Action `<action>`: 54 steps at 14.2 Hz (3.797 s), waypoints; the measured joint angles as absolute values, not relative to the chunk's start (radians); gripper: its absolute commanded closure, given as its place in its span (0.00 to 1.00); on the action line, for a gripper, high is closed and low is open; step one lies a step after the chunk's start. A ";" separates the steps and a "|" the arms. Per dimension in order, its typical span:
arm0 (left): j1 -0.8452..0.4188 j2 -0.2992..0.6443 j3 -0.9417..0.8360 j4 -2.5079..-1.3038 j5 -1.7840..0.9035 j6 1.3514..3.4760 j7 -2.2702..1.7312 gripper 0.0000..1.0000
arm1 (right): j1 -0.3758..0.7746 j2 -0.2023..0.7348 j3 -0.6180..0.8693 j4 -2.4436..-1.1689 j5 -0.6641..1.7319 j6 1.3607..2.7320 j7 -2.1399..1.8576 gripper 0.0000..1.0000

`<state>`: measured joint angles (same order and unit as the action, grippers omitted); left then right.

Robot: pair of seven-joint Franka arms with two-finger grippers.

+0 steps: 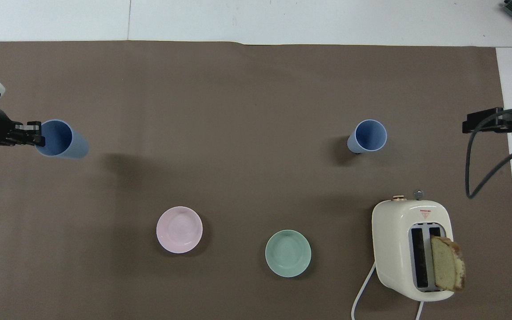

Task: Stack blue cups with both arms
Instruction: 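Carry the blue cup with the left gripper toward the table center, then release the cup and retract the left gripper while the right gripper reaches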

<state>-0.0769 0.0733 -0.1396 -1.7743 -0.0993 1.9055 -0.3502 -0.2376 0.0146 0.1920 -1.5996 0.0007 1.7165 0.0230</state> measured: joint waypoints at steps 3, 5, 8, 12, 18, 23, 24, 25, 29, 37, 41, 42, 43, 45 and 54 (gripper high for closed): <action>-0.187 0.099 -0.141 -1.775 -0.100 1.970 -0.469 1.00 | -0.238 0.015 0.192 -1.600 0.001 1.716 0.023 0.00; -0.240 0.139 -0.141 -1.773 -0.099 2.022 -0.527 1.00 | -0.238 0.015 0.192 -1.600 0.001 1.716 0.023 0.00; -0.325 0.233 -0.140 -1.739 -0.099 2.106 -0.609 1.00 | -0.238 0.014 0.192 -1.600 0.001 1.716 0.023 0.00; -0.398 0.341 -0.139 -1.685 -0.091 2.151 -0.646 1.00 | -0.238 0.014 0.192 -1.600 0.001 1.716 0.023 0.00; -0.420 0.373 -0.139 -1.676 -0.072 2.185 -0.649 1.00 | -0.238 0.015 0.192 -1.600 0.001 1.716 0.023 0.00; -0.428 0.387 -0.139 -1.681 -0.066 2.186 -0.649 0.91 | -0.238 0.015 0.192 -1.600 0.001 1.716 0.023 0.00; -0.428 0.390 -0.139 -1.682 -0.065 2.187 -0.648 0.64 | -0.238 0.015 0.192 -1.600 0.001 1.716 0.023 0.00; -0.428 0.393 -0.137 -1.682 -0.061 2.189 -0.648 0.29 | -0.238 0.014 0.192 -1.600 0.001 1.716 0.023 0.00; -0.428 0.394 -0.131 -1.672 -0.022 2.194 -0.648 0.00 | -0.238 0.014 0.192 -1.600 0.001 1.716 0.023 0.00; -0.358 0.267 -0.105 -1.648 0.038 2.026 -0.457 0.00 | -0.238 0.014 0.192 -1.600 0.001 1.716 0.023 0.00; -0.242 0.117 -0.103 -1.646 0.038 1.840 -0.236 0.00 | -0.238 0.015 0.192 -1.614 0.002 1.745 0.023 0.00; -0.222 0.087 -0.102 -1.646 0.038 1.813 -0.208 0.00 | -0.238 0.016 0.192 -1.629 0.008 1.773 0.023 0.00; -0.207 0.066 -0.101 -1.647 0.038 1.797 -0.190 0.00 | -0.238 0.020 0.192 -1.652 0.027 1.811 0.023 0.00; -0.179 0.033 -0.100 -1.647 0.038 1.767 -0.146 0.00 | -0.237 0.037 0.192 -1.715 0.062 1.904 0.023 0.00; -0.044 -0.066 -0.082 -1.574 0.029 1.571 0.107 0.00 | -0.161 0.217 0.193 -1.788 0.069 2.047 0.024 0.00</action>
<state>-0.0436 -0.0661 -0.0816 -1.5740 0.0288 1.5714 0.1071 -0.1608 0.2169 0.1934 -1.7885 0.0689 2.0466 0.0235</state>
